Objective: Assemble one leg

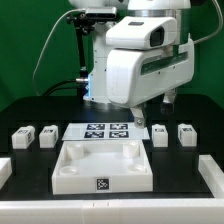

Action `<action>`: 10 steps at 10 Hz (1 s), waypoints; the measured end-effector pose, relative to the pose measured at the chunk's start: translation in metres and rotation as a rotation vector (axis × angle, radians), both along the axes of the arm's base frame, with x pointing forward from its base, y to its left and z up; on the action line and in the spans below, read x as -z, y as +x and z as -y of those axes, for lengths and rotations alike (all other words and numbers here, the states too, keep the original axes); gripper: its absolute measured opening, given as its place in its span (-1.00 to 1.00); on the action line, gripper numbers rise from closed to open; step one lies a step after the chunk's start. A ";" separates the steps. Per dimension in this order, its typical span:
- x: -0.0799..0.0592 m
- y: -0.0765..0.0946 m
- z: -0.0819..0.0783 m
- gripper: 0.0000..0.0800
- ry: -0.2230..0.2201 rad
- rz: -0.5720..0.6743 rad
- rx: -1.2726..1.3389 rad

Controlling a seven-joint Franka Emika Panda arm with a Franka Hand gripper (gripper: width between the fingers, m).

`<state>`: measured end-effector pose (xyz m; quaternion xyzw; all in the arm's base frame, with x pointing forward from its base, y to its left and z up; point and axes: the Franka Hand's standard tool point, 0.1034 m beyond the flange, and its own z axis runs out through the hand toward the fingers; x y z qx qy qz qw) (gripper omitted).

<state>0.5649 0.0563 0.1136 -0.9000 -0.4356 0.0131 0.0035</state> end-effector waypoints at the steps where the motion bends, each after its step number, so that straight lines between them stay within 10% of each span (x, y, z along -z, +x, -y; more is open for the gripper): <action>1: 0.001 0.000 0.000 0.62 0.000 -0.002 0.000; 10: 0.002 -0.001 0.000 0.62 0.000 -0.004 0.000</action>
Offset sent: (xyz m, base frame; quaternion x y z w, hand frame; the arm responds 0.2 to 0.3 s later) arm 0.0000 0.0000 0.0000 0.0000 0.0000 0.0000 1.0000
